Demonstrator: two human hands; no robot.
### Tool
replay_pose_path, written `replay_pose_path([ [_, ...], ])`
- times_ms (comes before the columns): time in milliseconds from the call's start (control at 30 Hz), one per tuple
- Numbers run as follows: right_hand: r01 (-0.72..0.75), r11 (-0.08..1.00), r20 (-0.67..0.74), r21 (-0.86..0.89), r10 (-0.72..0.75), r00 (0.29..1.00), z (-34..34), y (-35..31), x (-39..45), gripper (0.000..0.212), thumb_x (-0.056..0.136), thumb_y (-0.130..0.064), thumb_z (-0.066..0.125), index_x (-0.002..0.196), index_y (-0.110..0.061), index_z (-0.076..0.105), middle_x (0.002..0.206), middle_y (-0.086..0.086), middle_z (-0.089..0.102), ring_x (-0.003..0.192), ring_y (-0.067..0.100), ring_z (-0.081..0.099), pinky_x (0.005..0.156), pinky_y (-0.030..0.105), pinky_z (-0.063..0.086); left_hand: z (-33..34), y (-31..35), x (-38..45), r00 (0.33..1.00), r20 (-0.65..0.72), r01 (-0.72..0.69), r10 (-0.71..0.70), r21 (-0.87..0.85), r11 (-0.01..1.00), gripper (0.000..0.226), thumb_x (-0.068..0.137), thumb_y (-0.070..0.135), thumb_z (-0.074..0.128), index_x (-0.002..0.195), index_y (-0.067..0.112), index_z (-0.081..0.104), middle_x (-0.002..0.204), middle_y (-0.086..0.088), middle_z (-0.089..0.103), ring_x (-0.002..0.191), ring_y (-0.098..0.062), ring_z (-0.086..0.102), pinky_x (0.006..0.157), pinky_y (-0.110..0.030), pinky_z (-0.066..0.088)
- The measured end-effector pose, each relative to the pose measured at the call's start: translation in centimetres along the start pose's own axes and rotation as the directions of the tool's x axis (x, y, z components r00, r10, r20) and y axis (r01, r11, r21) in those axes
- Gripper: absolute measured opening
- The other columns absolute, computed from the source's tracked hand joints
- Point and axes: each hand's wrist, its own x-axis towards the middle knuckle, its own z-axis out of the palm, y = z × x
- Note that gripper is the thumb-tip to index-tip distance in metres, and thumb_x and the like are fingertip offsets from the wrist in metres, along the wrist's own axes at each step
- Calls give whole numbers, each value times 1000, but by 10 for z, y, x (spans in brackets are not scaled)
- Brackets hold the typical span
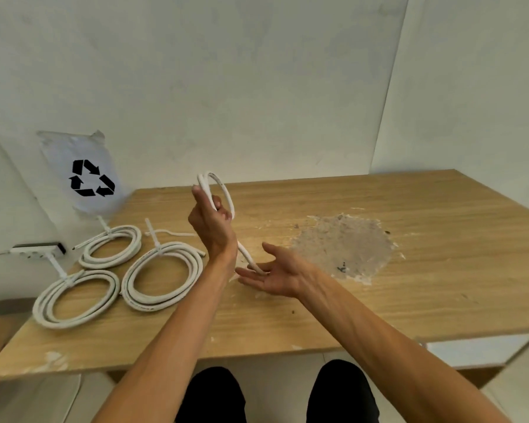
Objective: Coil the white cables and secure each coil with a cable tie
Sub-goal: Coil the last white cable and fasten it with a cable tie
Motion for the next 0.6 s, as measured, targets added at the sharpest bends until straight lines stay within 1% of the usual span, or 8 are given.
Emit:
replay_pose_path([
  [133, 311, 918, -228, 246, -257, 939, 26, -21, -6, 46, 99, 1, 48, 141, 7, 31, 142, 23, 33, 128, 43, 48, 97, 45, 52, 6, -4, -26, 985, 166, 38, -41, 18, 999, 51, 107, 47, 33, 69, 15, 44, 57, -1, 35, 49, -13, 32, 49, -26, 31],
  [200, 331, 908, -301, 255, -251, 920, 33, -34, -17, 47, 102, -16, 51, 140, 4, 35, 140, 26, 41, 117, 41, 55, 87, 45, 55, 2, -7, -35, 946, 301, 103, -119, 67, 992, 54, 106, 47, 31, 65, 16, 44, 52, 0, 34, 48, -15, 33, 52, -27, 34],
  [267, 234, 943, -195, 236, -190, 962, 29, -42, -24, 79, 88, -57, 64, 129, 7, 41, 120, 28, 55, 92, 42, 64, 69, 49, 57, -10, -13, -46, 867, 454, 166, -204, 123, 978, 57, 105, 50, 33, 60, 19, 48, 50, 0, 33, 48, -15, 32, 55, -29, 34],
  [333, 230, 973, -67, -10, -230, 971, 19, -46, -21, 113, 59, -86, 67, 121, 6, 46, 107, 25, 59, 81, 38, 67, 73, 46, 56, -22, -18, -58, 812, 524, 197, -256, 167, 966, 56, 104, 49, 35, 59, 19, 50, 50, 0, 33, 47, -14, 33, 56, -30, 32],
  [400, 333, 886, 31, -323, -342, 939, 10, -42, -15, 122, 49, -92, 66, 126, 1, 50, 100, 22, 62, 72, 32, 70, 81, 44, 57, -25, -19, -61, 800, 524, 199, -294, 231, 953, 57, 105, 48, 35, 59, 17, 47, 47, 0, 34, 45, -14, 34, 56, -30, 32],
  [467, 462, 797, 57, -389, -479, 876, 1, -35, -8, 111, 57, -79, 76, 137, -5, 51, 104, 22, 66, 78, 29, 72, 78, 40, 58, -22, -18, -54, 790, 500, 256, -354, 256, 932, 58, 103, 51, 38, 57, 17, 44, 45, 1, 33, 44, -15, 33, 56, -31, 32],
  [533, 557, 768, 54, -315, -572, 819, -9, -32, 0, 94, 76, -43, 84, 146, -2, 37, 115, 25, 67, 85, 28, 74, 67, 35, 58, -22, -17, -42, 767, 488, 351, -417, 225, 909, 57, 102, 52, 40, 58, 16, 43, 44, 2, 30, 43, -14, 32, 56, -31, 34],
  [600, 601, 762, 47, -242, -610, 791, -12, -29, -1, 70, 90, -12, 72, 146, 3, 32, 115, 26, 67, 85, 26, 75, 62, 33, 59, -24, -20, -32, 725, 496, 456, -477, 173, 873, 56, 102, 53, 40, 59, 17, 42, 45, 3, 28, 43, -13, 30, 54, -29, 37],
])
